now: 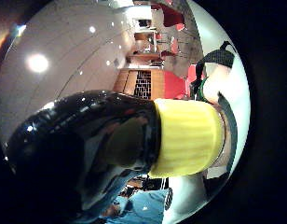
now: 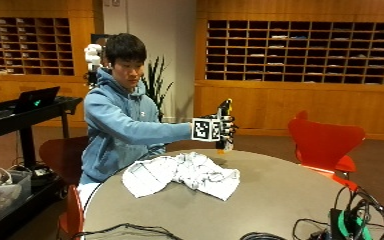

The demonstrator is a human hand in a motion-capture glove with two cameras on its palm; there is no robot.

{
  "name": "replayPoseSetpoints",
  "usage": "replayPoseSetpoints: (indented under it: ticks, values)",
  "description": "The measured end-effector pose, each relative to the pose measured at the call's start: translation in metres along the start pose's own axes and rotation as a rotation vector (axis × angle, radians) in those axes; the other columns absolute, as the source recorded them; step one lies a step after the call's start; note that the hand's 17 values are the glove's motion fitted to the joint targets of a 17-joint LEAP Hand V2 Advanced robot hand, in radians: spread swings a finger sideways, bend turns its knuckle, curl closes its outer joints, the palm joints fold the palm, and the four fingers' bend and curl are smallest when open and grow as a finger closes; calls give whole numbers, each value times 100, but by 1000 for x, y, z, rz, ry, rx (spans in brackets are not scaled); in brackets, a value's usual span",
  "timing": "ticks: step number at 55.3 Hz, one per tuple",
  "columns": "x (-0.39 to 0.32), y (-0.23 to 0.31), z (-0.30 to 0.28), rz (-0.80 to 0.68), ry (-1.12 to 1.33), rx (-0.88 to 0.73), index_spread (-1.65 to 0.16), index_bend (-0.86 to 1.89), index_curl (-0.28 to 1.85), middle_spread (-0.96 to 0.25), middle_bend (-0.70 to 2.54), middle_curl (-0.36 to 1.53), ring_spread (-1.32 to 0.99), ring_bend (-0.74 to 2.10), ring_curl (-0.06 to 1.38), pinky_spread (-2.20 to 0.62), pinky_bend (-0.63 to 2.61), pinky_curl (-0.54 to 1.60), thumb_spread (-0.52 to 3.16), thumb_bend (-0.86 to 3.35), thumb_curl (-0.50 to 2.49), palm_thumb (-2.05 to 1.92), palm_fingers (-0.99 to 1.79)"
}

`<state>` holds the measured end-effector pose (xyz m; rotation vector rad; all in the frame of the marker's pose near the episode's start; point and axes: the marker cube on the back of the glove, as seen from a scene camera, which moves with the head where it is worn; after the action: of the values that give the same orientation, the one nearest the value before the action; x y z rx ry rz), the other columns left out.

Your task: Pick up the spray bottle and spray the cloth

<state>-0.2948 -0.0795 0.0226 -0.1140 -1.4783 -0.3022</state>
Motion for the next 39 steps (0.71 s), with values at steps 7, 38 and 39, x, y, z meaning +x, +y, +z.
replayPoseSetpoints:
  ticks: [7, 38, 39]
  values:
    - [21, -7, 18, 16, 11, 86, -25, 19, 50, -21, 43, 48, -23, 46, 45, -32, 30, 42, 40, -4, 69, 94, 127]
    - [41, 12, 14, -17, 146, 7, -32, 1, 33, -19, 21, 43, -18, 40, 44, -19, 46, 46, 70, -4, 61, 93, 63]
    - [40, 14, 12, -20, 146, 6, -32, 2, 32, -19, 21, 43, -18, 40, 44, -17, 47, 46, 71, -4, 60, 92, 61]
